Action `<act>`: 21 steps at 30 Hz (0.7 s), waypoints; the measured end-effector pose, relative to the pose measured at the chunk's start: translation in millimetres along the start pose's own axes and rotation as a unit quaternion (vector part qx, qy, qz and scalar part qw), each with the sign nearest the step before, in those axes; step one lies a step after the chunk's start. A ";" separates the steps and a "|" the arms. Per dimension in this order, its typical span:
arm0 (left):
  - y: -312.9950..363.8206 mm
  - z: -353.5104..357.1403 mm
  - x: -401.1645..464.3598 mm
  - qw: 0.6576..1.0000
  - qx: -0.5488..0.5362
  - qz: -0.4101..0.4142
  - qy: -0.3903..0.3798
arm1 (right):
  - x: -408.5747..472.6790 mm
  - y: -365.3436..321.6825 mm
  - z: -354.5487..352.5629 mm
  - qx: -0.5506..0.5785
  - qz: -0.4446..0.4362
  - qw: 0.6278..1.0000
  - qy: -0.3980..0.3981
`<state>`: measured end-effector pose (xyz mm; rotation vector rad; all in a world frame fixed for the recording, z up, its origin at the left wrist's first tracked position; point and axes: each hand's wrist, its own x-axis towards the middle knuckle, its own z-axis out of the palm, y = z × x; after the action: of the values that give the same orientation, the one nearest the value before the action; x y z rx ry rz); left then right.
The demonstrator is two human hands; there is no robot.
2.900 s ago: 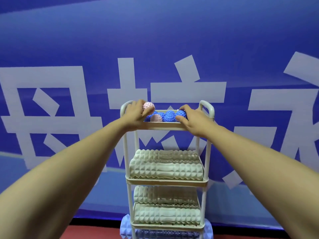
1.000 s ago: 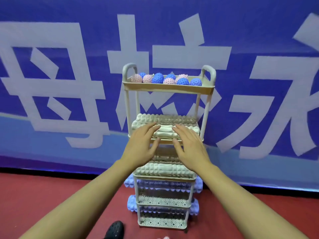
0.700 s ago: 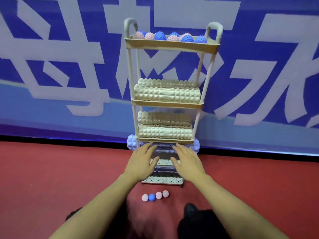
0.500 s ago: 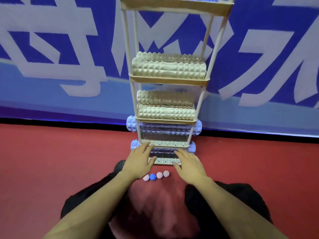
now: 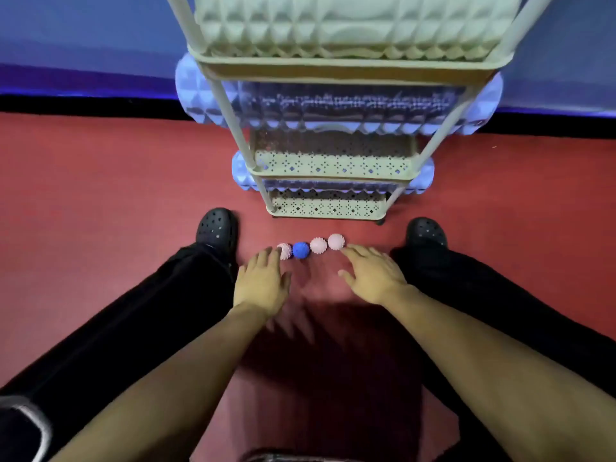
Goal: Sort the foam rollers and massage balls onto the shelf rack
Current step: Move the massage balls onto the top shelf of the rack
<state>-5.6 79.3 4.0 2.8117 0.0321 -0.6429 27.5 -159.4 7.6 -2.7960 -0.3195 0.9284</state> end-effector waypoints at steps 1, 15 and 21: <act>-4.6 7.4 9.4 1.000 0.007 -0.023 -0.003 | 13.7 0.7 5.0 0.003 -0.001 1.000 -0.007; -48.0 90.8 107.3 0.998 -0.006 0.054 -0.036 | 124.0 28.0 78.0 0.045 0.024 0.997 0.060; -47.7 95.9 115.1 0.993 -0.105 0.003 -0.055 | 127.1 37.6 93.2 0.126 0.086 0.986 0.069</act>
<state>53.9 97.1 -140.5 2.5712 0.0659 -0.7459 75.9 -153.5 -146.9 -2.6634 0.0564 0.7431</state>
